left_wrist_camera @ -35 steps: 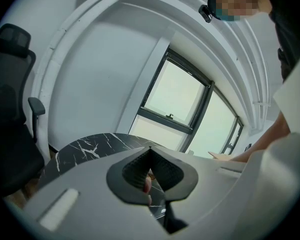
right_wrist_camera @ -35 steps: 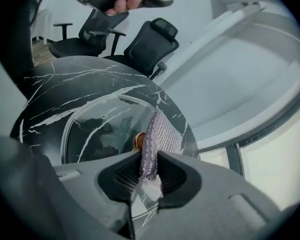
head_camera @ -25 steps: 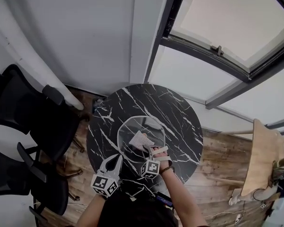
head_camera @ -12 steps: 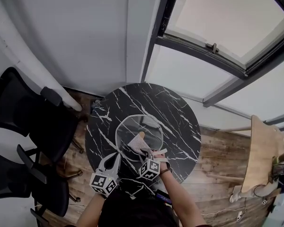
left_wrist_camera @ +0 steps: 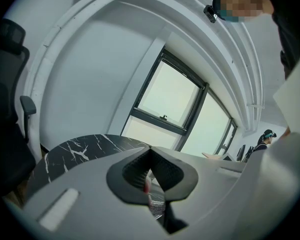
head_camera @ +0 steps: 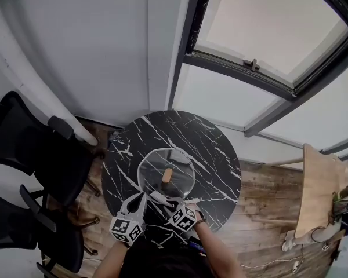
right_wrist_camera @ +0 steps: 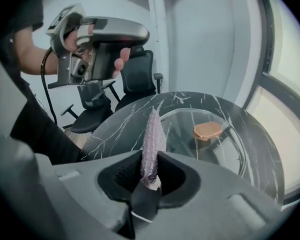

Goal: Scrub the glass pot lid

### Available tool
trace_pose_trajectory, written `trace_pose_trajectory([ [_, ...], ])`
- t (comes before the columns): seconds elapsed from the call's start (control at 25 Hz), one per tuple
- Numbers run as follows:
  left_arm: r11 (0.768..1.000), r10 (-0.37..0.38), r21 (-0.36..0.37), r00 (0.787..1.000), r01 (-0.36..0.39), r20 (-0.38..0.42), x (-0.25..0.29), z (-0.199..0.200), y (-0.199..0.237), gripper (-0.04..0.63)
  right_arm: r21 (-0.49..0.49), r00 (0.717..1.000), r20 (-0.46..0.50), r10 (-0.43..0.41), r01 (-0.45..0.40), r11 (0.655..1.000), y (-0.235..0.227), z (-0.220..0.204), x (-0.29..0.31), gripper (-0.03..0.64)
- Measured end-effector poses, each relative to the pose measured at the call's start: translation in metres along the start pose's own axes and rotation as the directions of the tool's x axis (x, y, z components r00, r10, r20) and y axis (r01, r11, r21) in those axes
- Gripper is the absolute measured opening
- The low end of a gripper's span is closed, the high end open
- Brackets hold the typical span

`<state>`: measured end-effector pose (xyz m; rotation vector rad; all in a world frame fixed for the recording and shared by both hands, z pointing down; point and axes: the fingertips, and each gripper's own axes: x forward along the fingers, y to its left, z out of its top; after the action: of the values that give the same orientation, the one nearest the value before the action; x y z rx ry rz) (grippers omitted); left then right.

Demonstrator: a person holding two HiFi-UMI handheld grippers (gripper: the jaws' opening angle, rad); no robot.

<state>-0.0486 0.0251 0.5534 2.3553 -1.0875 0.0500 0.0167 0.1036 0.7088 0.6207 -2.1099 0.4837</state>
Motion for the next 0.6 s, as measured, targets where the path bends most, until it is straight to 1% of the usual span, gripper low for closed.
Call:
trace_pose_trajectory([
  [0.04,1.000,-0.003,0.004,1.000,0.003,-0.001,0.001,0.000,-0.002,0.002,0.010,1.000,0.024,-0.006,0.006,1.000,0.001,0.001,-0.004,0.072],
  [0.12,1.000,-0.008,0.015,1.000,0.008,0.000,0.004,0.003,-0.005,0.002,0.065,0.992,0.115,-0.044,0.037,0.997,-0.003,0.010,-0.019,0.074],
  [0.16,1.000,-0.005,0.022,1.000,0.005,0.003,0.005,0.005,-0.005,0.002,0.111,0.981,0.175,-0.078,0.059,0.992,-0.009,0.017,-0.030,0.074],
  [0.2,1.000,0.005,0.029,1.000,-0.006,0.012,0.004,0.009,-0.006,0.002,0.170,0.964,0.237,-0.122,0.082,0.982,-0.015,0.026,-0.041,0.074],
  [0.28,0.998,0.045,0.042,0.997,-0.047,0.061,-0.003,0.026,-0.010,0.002,0.314,0.910,0.347,-0.228,0.116,0.942,-0.027,0.042,-0.071,0.074],
  [0.36,0.995,0.062,0.068,0.987,-0.073,0.148,-0.012,0.057,-0.025,0.002,0.441,0.839,0.428,-0.336,0.130,0.888,-0.040,0.059,-0.110,0.074],
  [0.4,0.993,0.053,0.094,0.980,-0.072,0.192,-0.015,0.077,-0.037,0.002,0.484,0.803,0.458,-0.380,0.134,0.865,-0.046,0.068,-0.129,0.074],
  [0.48,0.985,0.011,0.164,0.966,-0.055,0.257,-0.016,0.114,-0.061,0.002,0.539,0.735,0.502,-0.457,0.147,0.829,-0.057,0.084,-0.166,0.074],
  [0.52,0.979,-0.017,0.202,0.962,-0.040,0.273,-0.014,0.126,-0.073,0.002,0.559,0.702,0.515,-0.492,0.160,0.814,-0.062,0.092,-0.183,0.074],
  [0.6,0.965,-0.064,0.263,0.960,-0.010,0.271,-0.013,0.141,-0.092,0.002,0.582,0.643,0.530,-0.553,0.200,0.789,-0.069,0.104,-0.216,0.075],
])
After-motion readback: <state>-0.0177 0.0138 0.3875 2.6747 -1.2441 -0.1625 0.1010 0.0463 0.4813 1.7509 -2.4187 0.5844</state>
